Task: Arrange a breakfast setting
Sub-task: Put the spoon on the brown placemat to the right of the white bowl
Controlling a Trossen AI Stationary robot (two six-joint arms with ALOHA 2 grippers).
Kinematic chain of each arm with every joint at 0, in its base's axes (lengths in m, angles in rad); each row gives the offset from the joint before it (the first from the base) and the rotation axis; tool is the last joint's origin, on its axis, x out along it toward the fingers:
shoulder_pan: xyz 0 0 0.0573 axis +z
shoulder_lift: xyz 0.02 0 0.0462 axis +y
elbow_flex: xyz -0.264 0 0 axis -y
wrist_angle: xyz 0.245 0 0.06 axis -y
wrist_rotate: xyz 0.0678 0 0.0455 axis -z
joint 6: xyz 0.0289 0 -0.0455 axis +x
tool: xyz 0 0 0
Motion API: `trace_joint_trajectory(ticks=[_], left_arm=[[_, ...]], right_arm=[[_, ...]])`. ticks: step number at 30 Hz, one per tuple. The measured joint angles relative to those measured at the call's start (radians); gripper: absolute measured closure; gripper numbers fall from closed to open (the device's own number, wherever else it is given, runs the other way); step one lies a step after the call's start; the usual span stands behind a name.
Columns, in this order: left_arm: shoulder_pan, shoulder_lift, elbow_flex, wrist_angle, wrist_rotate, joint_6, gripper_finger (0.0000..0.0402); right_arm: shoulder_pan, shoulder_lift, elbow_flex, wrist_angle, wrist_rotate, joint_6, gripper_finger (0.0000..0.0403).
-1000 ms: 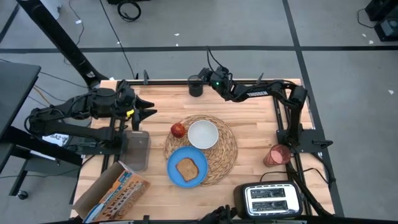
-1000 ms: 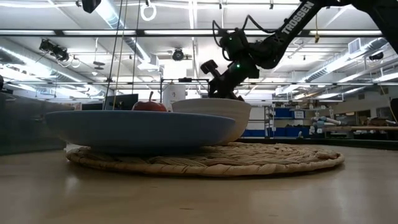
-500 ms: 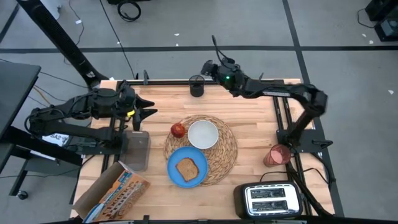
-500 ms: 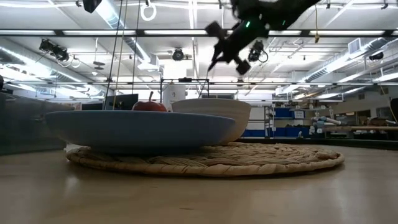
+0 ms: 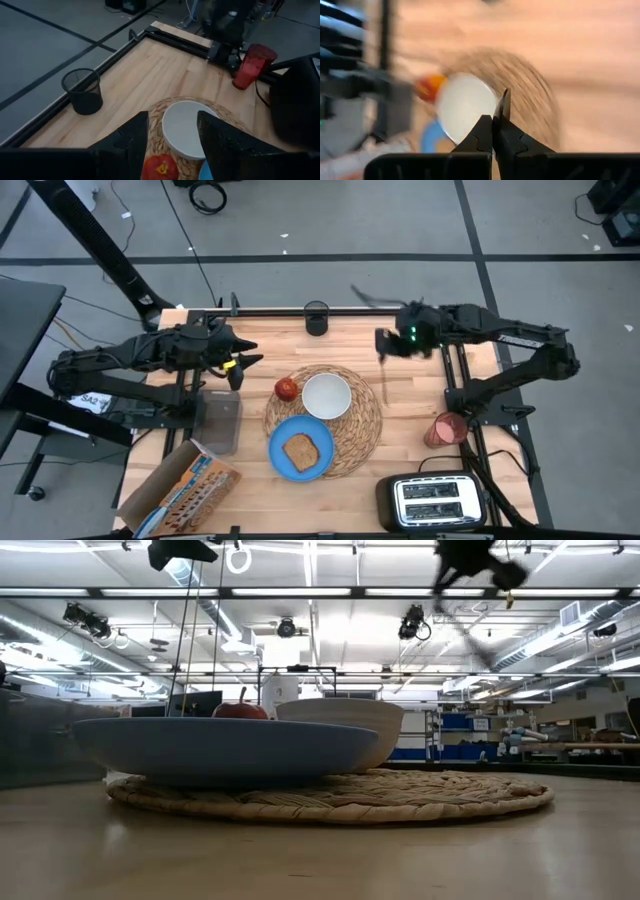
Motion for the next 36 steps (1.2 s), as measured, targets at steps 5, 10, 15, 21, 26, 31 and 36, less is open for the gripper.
trace_joint_trajectory(ticks=[5,10,15,21,26,31,36], left_arm=[[0.0,-0.016,0.0,-0.003,-0.003,0.001,0.0225],[0.0,-0.017,0.0,-0.037,0.028,0.001,0.0225],[-0.014,-0.017,0.0,-0.082,0.059,0.01,0.0225],[-0.037,-0.017,0.0,-0.091,0.06,0.021,0.0225],[-0.07,-0.017,0.0,-0.091,0.06,0.019,0.0225],[-0.087,-0.017,0.0,-0.092,0.062,0.009,0.0225],[-0.089,-0.017,0.0,-0.092,0.062,-0.009,0.0225]], right_arm=[[0.072,0.061,-0.008,-0.113,-0.008,0.179,0.0396],[0.104,0.189,-0.041,-0.076,-0.081,0.331,0.0396],[0.104,0.307,-0.088,-0.029,-0.18,0.384,0.0396],[0.044,0.436,-0.139,0.047,-0.255,0.398,0.0396],[-0.016,0.498,-0.154,0.091,-0.33,0.395,0.0396],[-0.06,0.517,-0.158,0.102,-0.356,0.417,0.0396],[-0.088,0.517,-0.172,0.115,-0.348,0.437,0.0395]])
